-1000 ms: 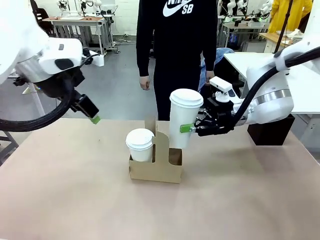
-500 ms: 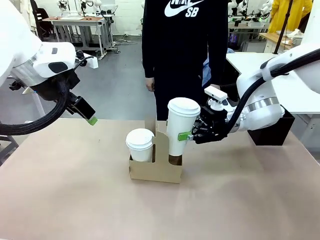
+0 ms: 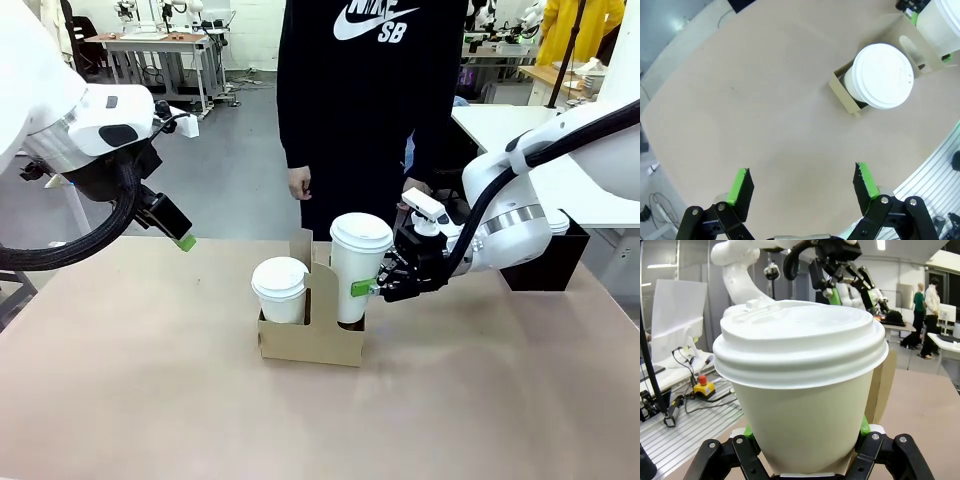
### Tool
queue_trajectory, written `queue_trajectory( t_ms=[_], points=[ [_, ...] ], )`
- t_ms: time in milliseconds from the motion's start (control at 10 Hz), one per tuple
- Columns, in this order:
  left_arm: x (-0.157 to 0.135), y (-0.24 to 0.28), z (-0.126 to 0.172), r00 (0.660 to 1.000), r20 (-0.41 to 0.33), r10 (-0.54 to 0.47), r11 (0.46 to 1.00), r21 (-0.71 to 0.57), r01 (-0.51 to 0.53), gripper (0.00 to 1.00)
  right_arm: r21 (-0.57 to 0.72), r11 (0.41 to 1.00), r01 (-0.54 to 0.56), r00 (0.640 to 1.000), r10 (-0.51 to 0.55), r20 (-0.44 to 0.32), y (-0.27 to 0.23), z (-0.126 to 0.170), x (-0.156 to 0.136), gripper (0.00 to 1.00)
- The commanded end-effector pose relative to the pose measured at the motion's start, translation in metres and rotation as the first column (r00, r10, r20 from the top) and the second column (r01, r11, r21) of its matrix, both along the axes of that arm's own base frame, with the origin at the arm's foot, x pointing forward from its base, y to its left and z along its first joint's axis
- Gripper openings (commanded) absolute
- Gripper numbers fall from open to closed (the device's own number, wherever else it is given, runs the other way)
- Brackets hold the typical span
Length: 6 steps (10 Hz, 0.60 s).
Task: Pour a drink into a cup and package it in a carrier.
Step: Insert the held 600 ml Paper Cup into the Cup Carrier.
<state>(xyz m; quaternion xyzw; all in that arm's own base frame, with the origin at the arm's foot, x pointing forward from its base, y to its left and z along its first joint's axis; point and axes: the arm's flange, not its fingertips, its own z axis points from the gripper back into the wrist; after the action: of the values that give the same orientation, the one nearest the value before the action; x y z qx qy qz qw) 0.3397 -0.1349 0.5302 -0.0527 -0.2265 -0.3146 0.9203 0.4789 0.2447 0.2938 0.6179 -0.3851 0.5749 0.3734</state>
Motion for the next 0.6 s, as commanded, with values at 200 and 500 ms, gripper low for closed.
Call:
queue_trajectory(
  t_ms=[200,500],
  points=[
    [-0.001,0.001,0.002,1.000,0.001,-0.004,1.000,0.012,0.004,1.00,-0.039,0.999,-0.002,1.000,0.003,0.025,0.003,-0.025,0.009,0.81],
    [-0.001,0.001,0.002,1.000,0.001,-0.004,1.000,0.012,0.004,1.00,-0.081,0.996,-0.031,1.000,0.031,-0.003,0.009,-0.044,0.012,0.81]
  ],
)
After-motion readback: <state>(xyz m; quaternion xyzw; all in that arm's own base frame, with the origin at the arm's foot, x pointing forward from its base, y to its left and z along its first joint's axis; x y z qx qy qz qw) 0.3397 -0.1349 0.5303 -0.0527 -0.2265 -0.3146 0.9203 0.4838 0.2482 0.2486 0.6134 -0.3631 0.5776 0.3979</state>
